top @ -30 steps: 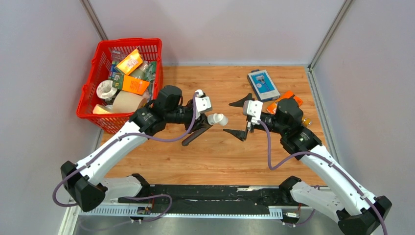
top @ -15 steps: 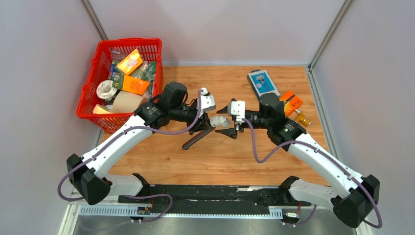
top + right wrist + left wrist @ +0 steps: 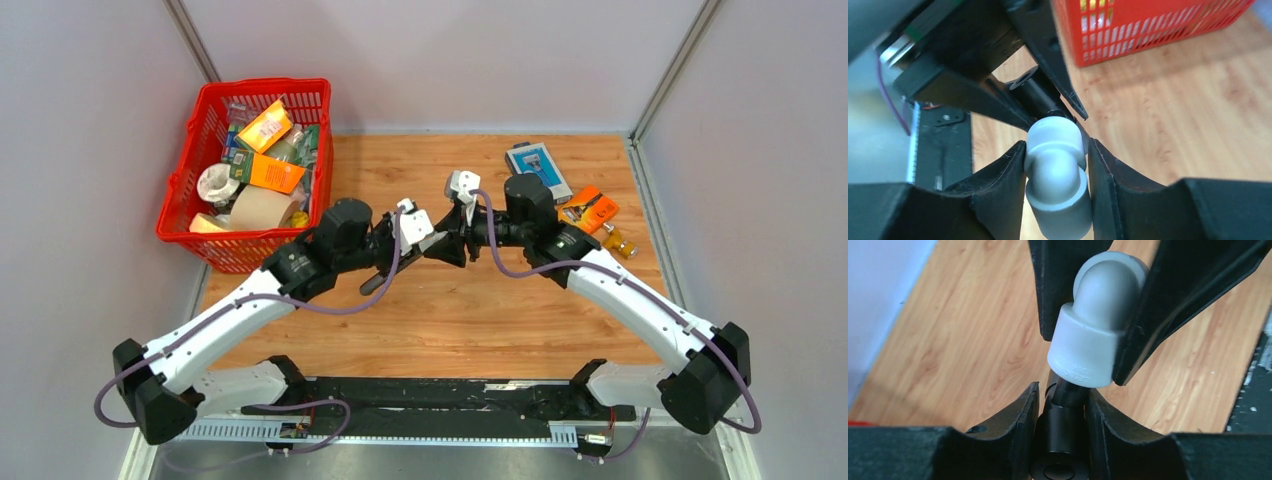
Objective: Install the water faucets
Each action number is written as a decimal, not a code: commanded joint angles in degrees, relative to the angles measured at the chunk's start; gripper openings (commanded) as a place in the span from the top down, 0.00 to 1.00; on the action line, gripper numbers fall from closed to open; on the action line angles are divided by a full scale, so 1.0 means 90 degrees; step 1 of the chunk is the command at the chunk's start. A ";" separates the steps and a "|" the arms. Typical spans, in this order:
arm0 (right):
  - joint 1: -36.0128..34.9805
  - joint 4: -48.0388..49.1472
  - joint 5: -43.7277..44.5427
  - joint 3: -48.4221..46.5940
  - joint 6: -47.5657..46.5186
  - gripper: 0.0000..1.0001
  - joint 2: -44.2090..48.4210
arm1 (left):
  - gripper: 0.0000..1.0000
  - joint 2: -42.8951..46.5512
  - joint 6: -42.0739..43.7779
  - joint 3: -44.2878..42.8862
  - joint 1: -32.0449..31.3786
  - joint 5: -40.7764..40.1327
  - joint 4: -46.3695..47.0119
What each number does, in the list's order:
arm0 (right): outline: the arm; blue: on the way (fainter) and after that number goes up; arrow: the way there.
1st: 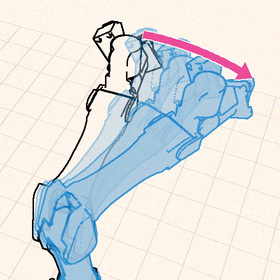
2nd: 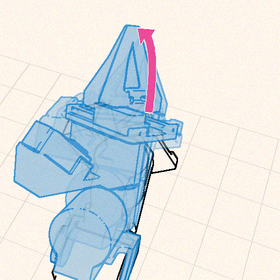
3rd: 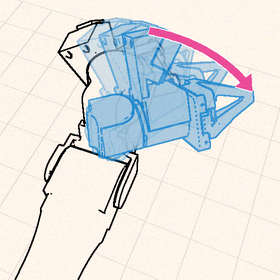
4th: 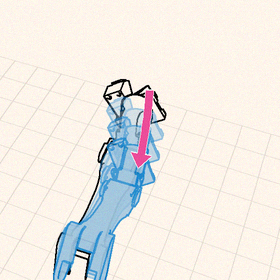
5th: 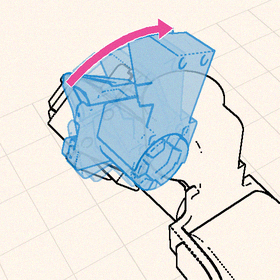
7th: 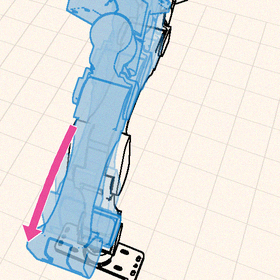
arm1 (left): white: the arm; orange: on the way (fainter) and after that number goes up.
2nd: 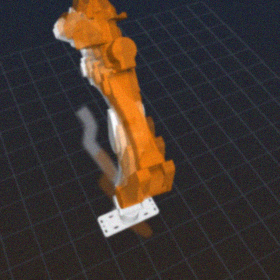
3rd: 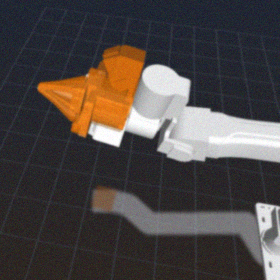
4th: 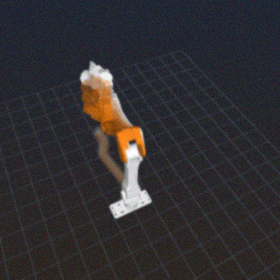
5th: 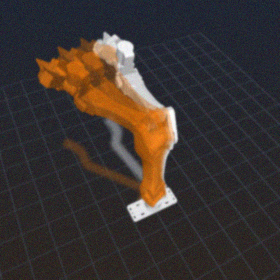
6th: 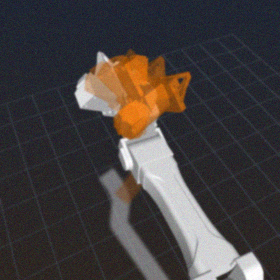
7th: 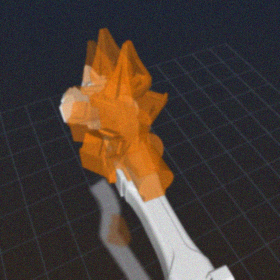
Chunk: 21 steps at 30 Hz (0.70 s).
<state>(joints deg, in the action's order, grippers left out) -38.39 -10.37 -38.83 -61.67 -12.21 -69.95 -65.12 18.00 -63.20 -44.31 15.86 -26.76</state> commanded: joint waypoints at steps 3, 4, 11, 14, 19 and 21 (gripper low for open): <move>0.0164 0.0254 0.1541 -0.0521 0.3930 1.00 -0.0547 | 1.00 0.1267 0.0207 0.1355 -0.1013 -0.2998 0.3518; 0.0164 0.0254 0.1522 -0.0521 0.4224 1.00 -0.0625 | 1.00 0.1337 0.0400 0.1522 -0.1197 -0.3408 0.4052; 0.0164 0.0254 0.1473 -0.0569 0.4131 1.00 -0.0675 | 1.00 0.1387 0.0920 0.1886 -0.1473 -0.4076 0.4313; 0.0222 0.0244 0.1550 -0.0560 0.3652 0.81 -0.0509 | 1.00 0.1124 0.0483 0.1574 -0.1268 -0.3863 0.3564; 0.0652 0.0215 0.2621 -0.0102 0.3067 0.41 0.0407 | 1.00 0.0879 -0.0416 0.1310 -0.0517 -0.3188 0.2752; 0.0769 0.0225 0.3441 0.0239 0.2803 0.25 0.0905 | 1.00 0.0684 -0.0583 0.1115 -0.0331 -0.2993 0.2399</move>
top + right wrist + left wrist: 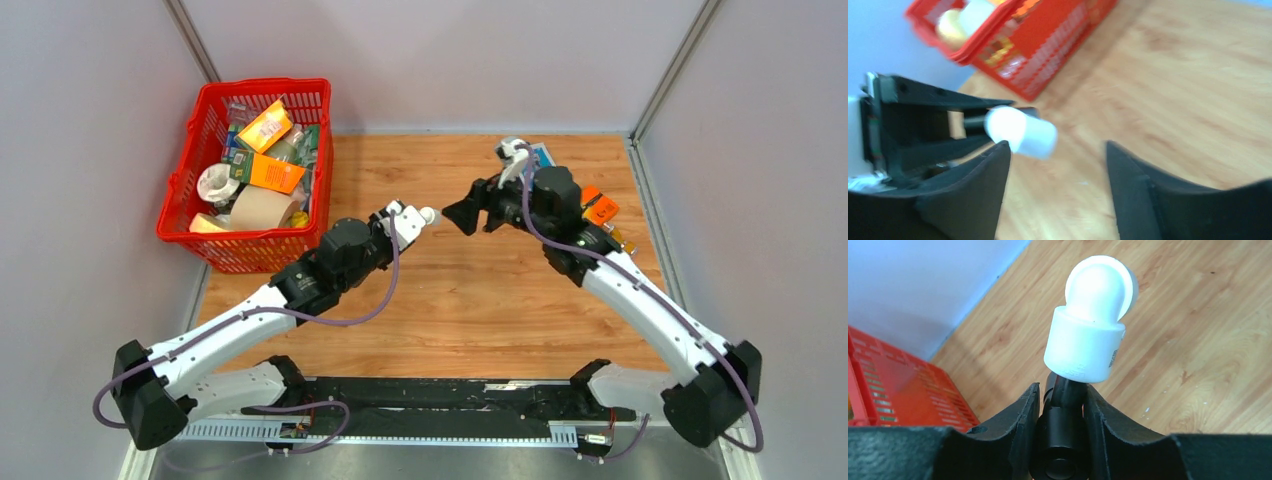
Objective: Install the water faucets
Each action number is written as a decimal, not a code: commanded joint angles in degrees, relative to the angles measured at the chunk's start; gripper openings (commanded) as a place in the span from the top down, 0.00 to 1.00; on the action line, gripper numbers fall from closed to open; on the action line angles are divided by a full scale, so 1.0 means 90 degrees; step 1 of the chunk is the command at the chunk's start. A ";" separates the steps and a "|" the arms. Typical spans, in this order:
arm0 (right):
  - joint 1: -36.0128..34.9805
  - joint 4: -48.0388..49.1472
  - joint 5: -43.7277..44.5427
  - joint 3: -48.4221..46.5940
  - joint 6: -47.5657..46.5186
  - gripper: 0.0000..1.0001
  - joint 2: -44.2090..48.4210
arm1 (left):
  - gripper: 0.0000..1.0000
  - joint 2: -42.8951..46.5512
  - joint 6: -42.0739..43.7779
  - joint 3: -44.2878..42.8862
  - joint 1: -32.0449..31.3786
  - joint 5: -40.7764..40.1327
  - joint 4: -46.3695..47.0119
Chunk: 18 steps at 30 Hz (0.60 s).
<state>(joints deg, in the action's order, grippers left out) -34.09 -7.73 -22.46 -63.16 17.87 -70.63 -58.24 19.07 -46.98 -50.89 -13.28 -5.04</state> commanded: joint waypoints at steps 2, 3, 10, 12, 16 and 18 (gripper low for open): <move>0.0311 -0.0021 0.2374 0.0668 -0.0871 0.00 0.1478 | 1.00 -0.0335 -0.0868 -0.0931 0.0547 0.0362 -0.0308; 0.0311 0.0018 0.2774 0.0795 -0.0998 0.00 0.1703 | 1.00 -0.0548 -0.0927 -0.1106 0.0605 0.0391 -0.0503; 0.0311 0.0624 0.4096 0.2113 -0.1565 0.00 0.3519 | 1.00 -0.1994 -0.1591 -0.2181 0.1016 -0.0135 -0.1451; 0.0311 0.0663 0.4339 0.2445 -0.1663 0.00 0.3998 | 1.00 -0.2559 -0.1591 -0.2406 0.1055 -0.0651 -0.1452; 0.0311 0.0644 0.5256 0.2886 -0.1692 0.00 0.4897 | 1.00 -0.3594 -0.1504 -0.3137 0.1172 -0.1023 -0.1607; 0.0301 0.0615 0.5765 0.3042 -0.1663 0.00 0.5307 | 1.00 -0.4141 -0.1358 -0.3489 0.1182 -0.1277 -0.1696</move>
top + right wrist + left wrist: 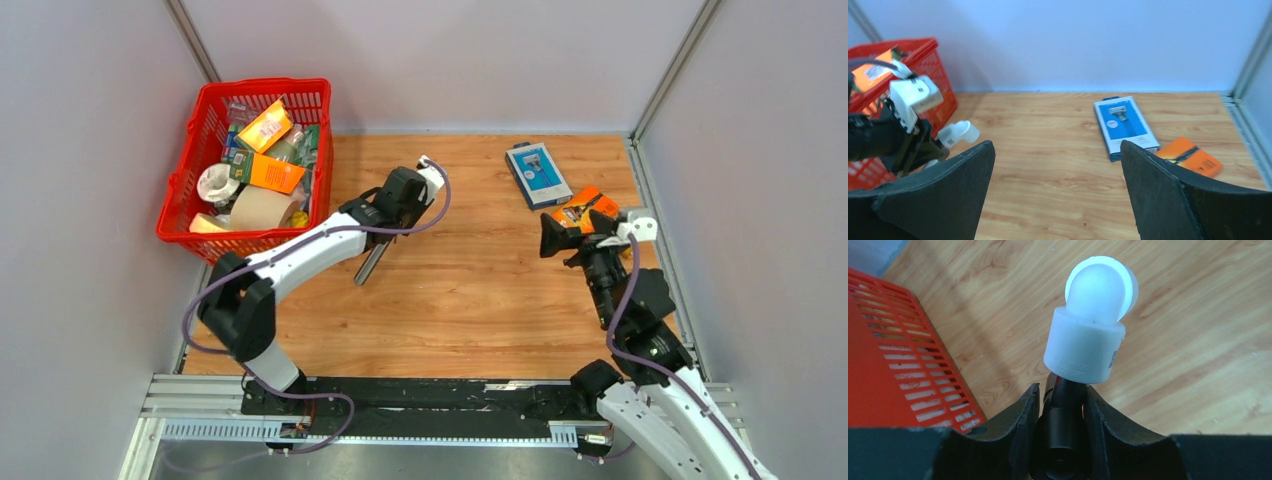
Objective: Install the water faucets
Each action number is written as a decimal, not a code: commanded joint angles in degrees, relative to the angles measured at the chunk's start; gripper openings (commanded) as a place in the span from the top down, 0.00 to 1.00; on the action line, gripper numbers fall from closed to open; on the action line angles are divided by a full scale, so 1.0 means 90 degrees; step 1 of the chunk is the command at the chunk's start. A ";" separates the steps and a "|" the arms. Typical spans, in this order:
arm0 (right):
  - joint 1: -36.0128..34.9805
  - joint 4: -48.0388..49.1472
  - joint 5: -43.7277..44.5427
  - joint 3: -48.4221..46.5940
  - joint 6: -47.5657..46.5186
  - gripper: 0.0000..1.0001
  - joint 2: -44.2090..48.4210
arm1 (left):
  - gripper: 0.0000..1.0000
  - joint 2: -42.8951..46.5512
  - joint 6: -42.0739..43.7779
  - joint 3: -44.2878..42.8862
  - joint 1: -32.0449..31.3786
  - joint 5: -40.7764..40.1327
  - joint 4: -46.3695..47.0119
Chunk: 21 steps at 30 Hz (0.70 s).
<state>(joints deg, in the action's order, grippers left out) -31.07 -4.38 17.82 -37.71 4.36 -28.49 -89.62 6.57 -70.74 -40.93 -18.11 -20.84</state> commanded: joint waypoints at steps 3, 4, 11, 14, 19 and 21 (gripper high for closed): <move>-0.0034 0.0194 0.1827 0.0381 -0.0211 0.00 0.1171 | 1.00 -0.1320 0.0110 -0.1260 0.0075 -0.0820 -0.0028; -0.0024 0.0194 0.1896 0.0440 -0.0259 0.00 0.1309 | 1.00 -0.1630 0.0100 -0.1483 0.0075 -0.0733 -0.0067; -0.0024 -0.0070 0.2482 0.0704 -0.0338 0.00 0.1993 | 0.85 -0.2414 -0.0193 -0.1954 -0.0314 -0.0244 0.0001; -0.0024 -0.0060 0.2590 0.0772 -0.0377 0.00 0.2169 | 0.85 -0.2707 -0.0270 -0.2169 -0.0530 -0.0157 -0.0018; -0.0024 -0.0070 0.2639 0.0802 -0.0406 0.00 0.2277 | 0.57 -0.3039 -0.0690 -0.2306 -0.0813 0.0506 0.0021; -0.0024 -0.0070 0.2658 0.0821 -0.0426 0.00 0.2355 | 0.56 -0.3108 -0.0865 -0.2335 -0.0872 0.0731 0.0060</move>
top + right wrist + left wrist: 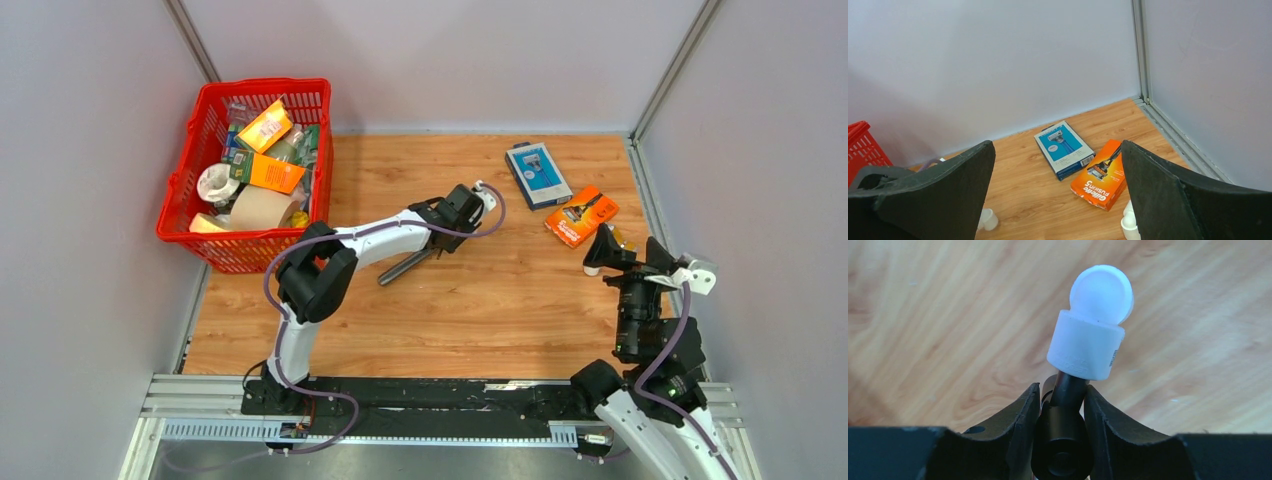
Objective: Install the water faucets
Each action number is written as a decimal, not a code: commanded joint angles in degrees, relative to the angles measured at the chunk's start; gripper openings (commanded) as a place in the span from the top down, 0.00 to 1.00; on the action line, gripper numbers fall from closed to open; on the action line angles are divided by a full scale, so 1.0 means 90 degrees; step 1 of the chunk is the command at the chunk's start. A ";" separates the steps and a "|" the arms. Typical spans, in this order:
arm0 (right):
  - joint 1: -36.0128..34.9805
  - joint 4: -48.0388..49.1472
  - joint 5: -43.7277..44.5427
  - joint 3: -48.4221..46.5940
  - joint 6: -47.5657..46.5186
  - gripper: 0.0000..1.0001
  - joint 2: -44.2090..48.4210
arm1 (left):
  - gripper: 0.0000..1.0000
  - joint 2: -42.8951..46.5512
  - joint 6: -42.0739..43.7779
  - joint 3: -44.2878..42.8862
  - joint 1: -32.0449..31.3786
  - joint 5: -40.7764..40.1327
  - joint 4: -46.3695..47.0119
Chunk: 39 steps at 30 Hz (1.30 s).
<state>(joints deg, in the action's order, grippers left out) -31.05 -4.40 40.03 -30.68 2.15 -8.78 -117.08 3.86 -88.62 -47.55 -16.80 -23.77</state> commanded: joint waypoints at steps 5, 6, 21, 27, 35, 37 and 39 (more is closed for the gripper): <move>-0.0027 -0.0058 0.0249 0.0098 -0.0200 0.00 0.0340 | 0.50 -0.0058 -0.1101 -0.0378 -0.0224 0.1279 0.0483; -0.0027 -0.0058 0.0249 0.0098 -0.0200 0.00 0.0350 | 0.48 -0.0019 -0.1199 -0.0368 -0.0244 0.1657 0.0560; -0.0027 -0.0038 -0.0902 0.0020 -0.0600 0.00 0.0887 | 0.29 0.1619 -0.2361 0.0547 -0.0118 0.3116 0.1946; -0.0027 -0.0096 -0.0612 -0.0019 -0.0299 0.00 0.0887 | 0.29 0.3102 -0.2948 0.1719 0.0546 0.3020 0.2815; -0.0027 -0.0438 -0.0054 -0.0351 -0.0327 0.00 0.0887 | 0.28 0.5789 -0.2304 0.3086 0.0820 0.0758 0.2739; -0.0036 -0.0438 0.0025 -0.0439 -0.0463 0.00 0.0887 | 0.28 0.6493 -0.2206 0.3448 0.0840 0.0084 0.2709; -0.0036 -0.0419 0.0112 -0.0517 -0.0707 0.00 0.0887 | 0.28 0.7176 -0.1963 0.3722 0.0840 -0.0474 0.2690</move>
<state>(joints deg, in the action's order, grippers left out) -31.05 -7.53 37.98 -32.27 -1.21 -1.26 -61.98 -17.98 -59.22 -40.03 -6.72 -0.97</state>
